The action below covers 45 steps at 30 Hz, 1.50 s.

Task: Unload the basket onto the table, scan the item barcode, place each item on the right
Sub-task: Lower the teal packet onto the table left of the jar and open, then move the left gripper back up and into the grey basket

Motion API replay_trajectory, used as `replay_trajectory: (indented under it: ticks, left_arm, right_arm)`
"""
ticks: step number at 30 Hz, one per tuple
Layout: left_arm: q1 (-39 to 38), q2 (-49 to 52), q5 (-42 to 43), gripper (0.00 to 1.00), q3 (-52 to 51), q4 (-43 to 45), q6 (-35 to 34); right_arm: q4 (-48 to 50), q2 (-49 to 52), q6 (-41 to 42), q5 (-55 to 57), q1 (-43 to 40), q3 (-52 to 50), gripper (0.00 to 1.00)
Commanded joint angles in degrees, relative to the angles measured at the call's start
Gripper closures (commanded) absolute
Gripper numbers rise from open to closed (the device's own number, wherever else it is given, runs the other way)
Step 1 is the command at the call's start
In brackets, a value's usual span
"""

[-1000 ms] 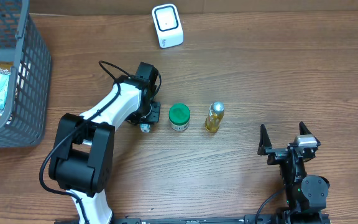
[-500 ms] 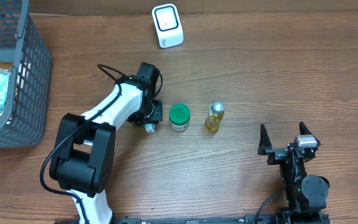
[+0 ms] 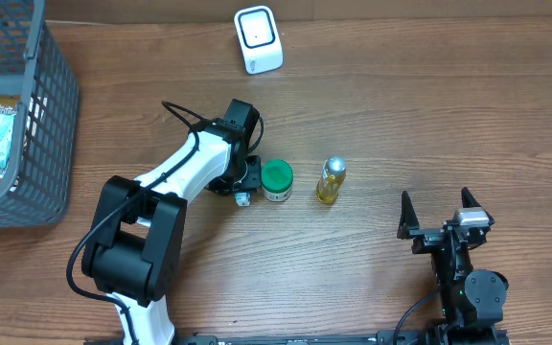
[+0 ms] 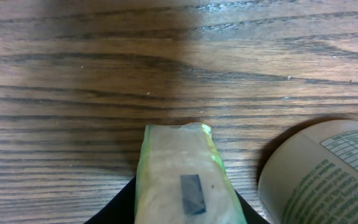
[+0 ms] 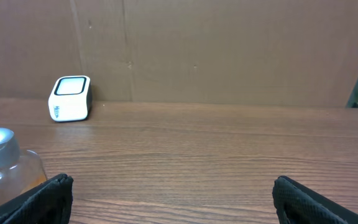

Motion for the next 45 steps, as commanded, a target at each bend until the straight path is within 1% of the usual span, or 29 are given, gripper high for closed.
replay_trajectory:
  ticks: [1, 4, 8, 14, 19, 24, 30, 33, 36, 37, 38, 39, 40, 41, 42, 45]
  left_arm:
    - [-0.2, 0.5, -0.2, 0.63, -0.2, 0.2, -1.3]
    - [-0.2, 0.5, -0.2, 0.47, -0.2, 0.2, -1.3]
    - [-0.2, 0.5, -0.2, 0.41, -0.2, 0.2, -1.3]
    - [0.1, 0.5, -0.3, 0.39, 0.0, 0.5, -1.2]
    - [1.7, 0.5, -0.5, 0.39, 3.4, -1.1, 1.4]
    - [4.6, 0.5, -3.5, 0.37, 10.6, -4.3, 1.6]
    - [8.0, 0.5, -3.4, 0.36, 20.6, -5.6, 2.2]
    - [8.9, 0.5, -3.3, 0.38, 24.4, -7.2, 2.2]
    - [9.3, 0.5, -3.5, 0.43, 25.2, -7.3, 2.2]
    - [9.4, 0.5, -3.8, 0.46, 25.2, -7.4, 2.2]
    - [9.4, 0.6, -4.7, 0.52, 25.0, -7.6, 2.2]
    - [9.4, 0.6, -5.7, 0.62, 24.6, -7.6, 2.2]
    - [9.4, 0.6, -6.8, 0.75, 24.2, -7.8, 2.2]
    - [9.4, 0.6, -7.6, 0.91, 23.8, -8.0, 2.2]
    - [9.4, 0.6, -8.1, 0.96, 23.1, -8.1, 2.2]
    - [9.4, 0.6, -7.7, 0.96, 20.8, -8.9, 2.1]
  right_arm:
    - [0.3, -0.1, -0.1, -0.3, 0.0, -0.6, 0.0]
    - [0.3, -0.1, -0.1, -0.3, 0.0, -0.6, 0.0]
    - [0.3, -0.1, -0.1, -0.3, 0.0, -0.6, 0.0]
    - [0.3, -0.1, -0.1, -0.3, 0.0, -0.6, 0.0]
    - [0.3, -0.1, -0.1, -0.3, 0.0, -0.6, 0.0]
    - [0.3, -0.1, -0.1, -0.3, 0.0, -0.6, 0.0]
    - [0.3, -0.1, -0.1, -0.3, 0.0, -0.6, 0.0]
    - [0.3, -0.1, -0.1, -0.3, 0.0, -0.6, 0.0]
    - [0.3, -0.1, -0.1, -0.3, 0.0, -0.6, 0.0]
    - [0.3, -0.1, -0.1, -0.3, 0.0, -0.6, 0.0]
    - [0.3, -0.1, -0.1, -0.3, 0.0, -0.6, 0.0]
    - [0.3, -0.1, -0.1, -0.3, 0.0, -0.6, 0.0]
    - [0.3, -0.1, -0.1, -0.3, 0.0, -0.6, 0.0]
    - [0.3, -0.1, -0.1, -0.3, 0.0, -0.6, 0.0]
    - [0.3, -0.1, -0.1, -0.3, 0.0, -0.6, 0.0]
    - [0.3, -0.1, -0.1, -0.3, 0.0, -0.6, 0.0]
